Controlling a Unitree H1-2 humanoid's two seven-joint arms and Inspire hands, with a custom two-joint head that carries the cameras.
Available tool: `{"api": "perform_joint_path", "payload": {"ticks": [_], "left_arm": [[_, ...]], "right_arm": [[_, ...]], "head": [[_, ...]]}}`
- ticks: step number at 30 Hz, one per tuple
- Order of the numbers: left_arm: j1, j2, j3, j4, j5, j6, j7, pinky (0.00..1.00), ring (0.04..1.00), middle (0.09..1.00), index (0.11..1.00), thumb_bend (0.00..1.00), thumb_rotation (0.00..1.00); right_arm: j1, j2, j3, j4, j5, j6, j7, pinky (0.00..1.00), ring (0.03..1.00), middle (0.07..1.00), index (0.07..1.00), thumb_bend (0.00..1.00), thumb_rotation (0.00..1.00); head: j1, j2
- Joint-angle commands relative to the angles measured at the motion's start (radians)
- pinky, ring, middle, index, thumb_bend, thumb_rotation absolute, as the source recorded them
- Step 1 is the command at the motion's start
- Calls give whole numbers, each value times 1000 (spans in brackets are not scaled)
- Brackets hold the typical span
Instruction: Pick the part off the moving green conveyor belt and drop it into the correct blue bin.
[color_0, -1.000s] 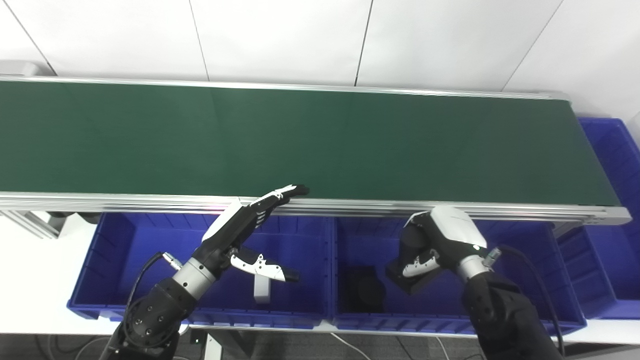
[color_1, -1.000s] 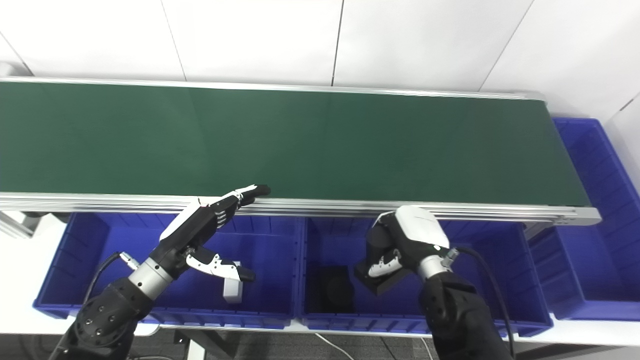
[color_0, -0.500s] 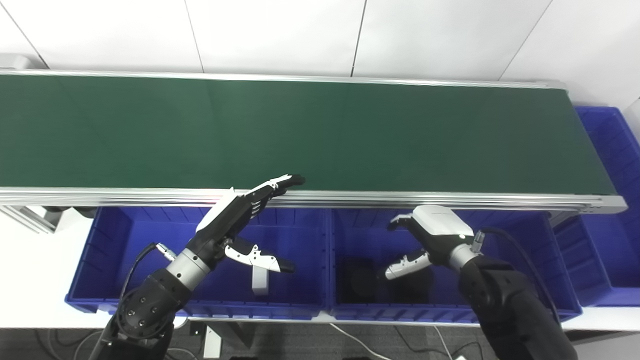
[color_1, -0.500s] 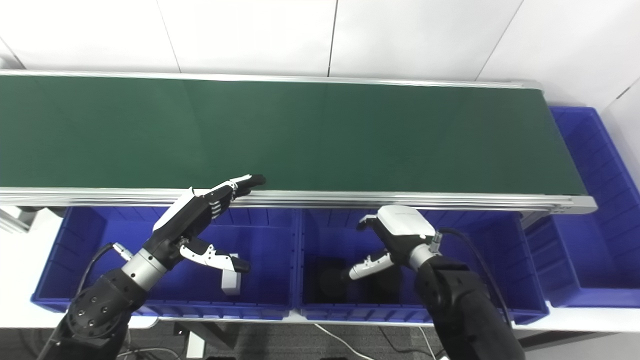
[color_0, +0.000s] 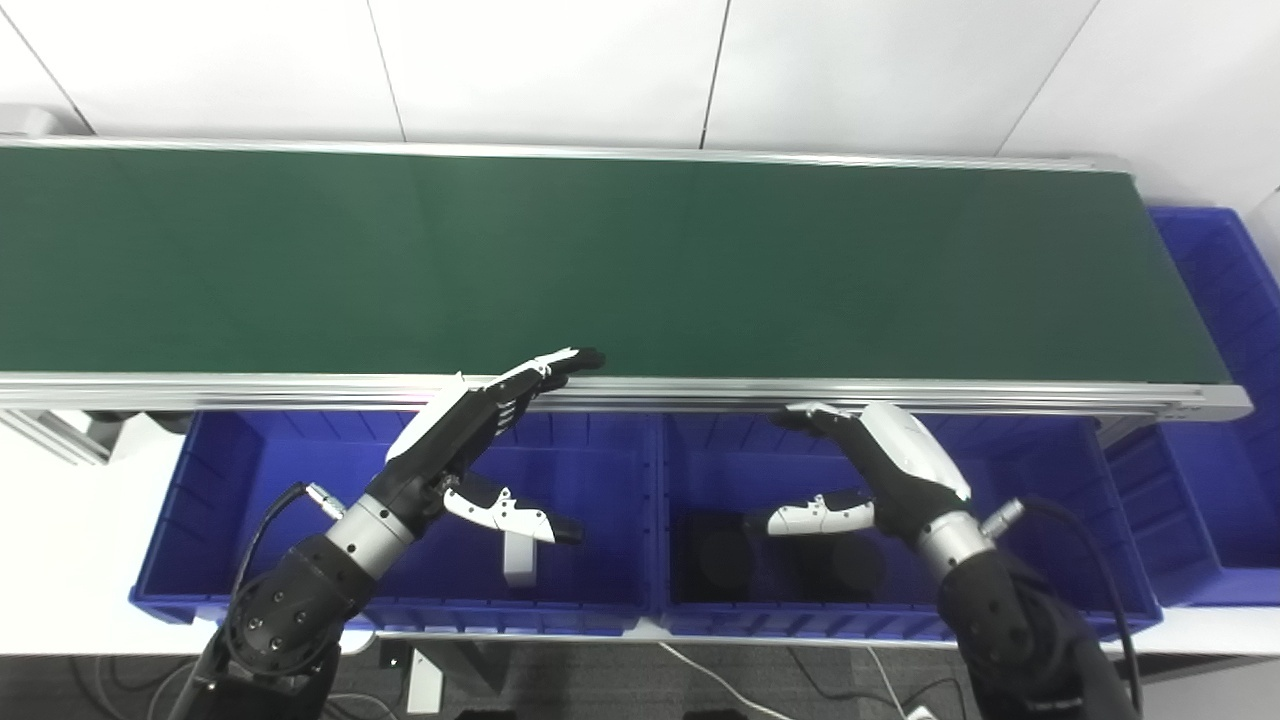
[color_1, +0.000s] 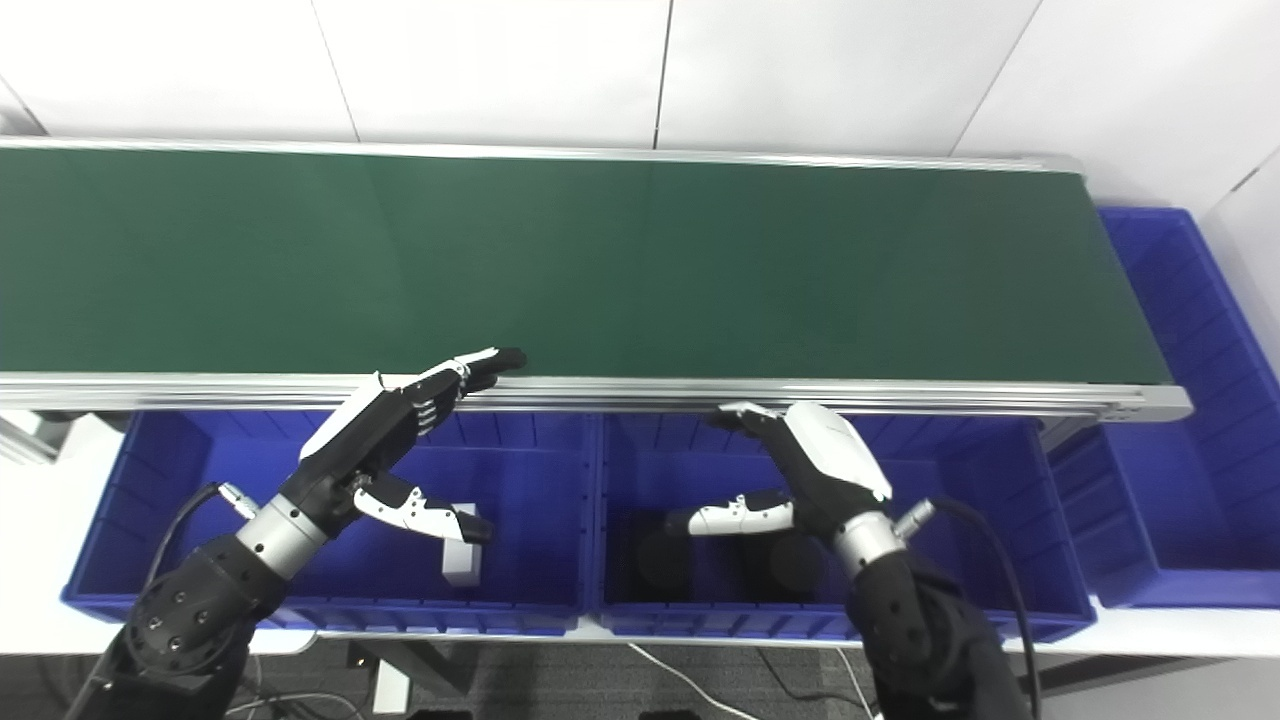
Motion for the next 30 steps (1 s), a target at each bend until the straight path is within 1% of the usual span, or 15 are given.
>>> {"api": "perform_joint_path", "payload": {"ticks": [1,4,9,13,14,17,20,23,24,25,26,27,28,29,30], "left_arm": [[-11,13,10,-37,-10,-18,0,939,947,932,871,917,198],[-9,14,10,-37,-11,-19,0,940,947,932,871,917,203],[-5,15,9,-49,-2,0,4,939,952,935,876,922,216],[2,16,8,-66,11,19,8,949,956,938,881,921,216],[3,17,8,-69,18,21,10,946,953,938,883,921,221],[4,14,6,-69,31,18,11,939,948,937,886,919,227],[10,8,4,-70,31,31,12,953,956,940,885,918,219],[18,4,4,-69,36,31,16,954,957,941,886,915,212],[23,3,3,-67,39,28,17,953,956,941,887,914,211],[26,3,3,-65,40,26,18,951,955,944,892,914,208],[30,1,4,-62,44,22,20,950,955,945,894,914,207],[33,0,4,-60,47,19,21,949,957,946,897,915,213],[38,-2,4,-53,47,7,22,948,957,947,899,913,213],[40,-3,4,-48,46,-1,23,948,958,947,901,912,213],[43,-5,5,-41,38,-9,21,952,960,949,902,910,203]], "right_arm": [[-6,-8,-23,-7,70,-96,-51,714,813,829,814,919,527],[0,-7,-34,13,166,-139,-58,727,808,827,837,924,499],[2,-17,-31,35,238,-172,-60,756,828,837,894,969,508],[7,-13,-35,39,293,-174,-54,809,856,856,923,995,503],[8,-12,-35,39,304,-175,-54,824,863,863,929,995,490],[7,-6,-36,45,345,-176,-53,865,878,877,948,996,446],[10,3,-29,52,357,-176,-60,877,885,881,955,1000,450],[15,6,-23,57,358,-181,-64,886,897,887,964,1000,446],[19,8,-21,61,357,-189,-66,889,899,888,965,1000,442],[22,9,-19,64,357,-196,-69,888,900,887,964,1000,435],[26,9,-16,66,354,-202,-70,888,900,887,964,1000,432],[29,10,-14,68,353,-207,-72,875,897,889,964,1000,428],[34,9,-11,71,347,-213,-75,868,896,890,966,1000,440],[37,9,-9,73,343,-219,-77,862,895,891,968,1000,451],[41,8,-5,75,331,-225,-83,845,889,891,968,1000,464]], "head": [[1,0],[15,2],[33,2],[80,-4],[103,-7],[118,-12],[141,-38],[146,-48],[157,-82],[157,-82],[163,-108],[163,-108],[170,-130],[170,-130],[174,-144]]}}
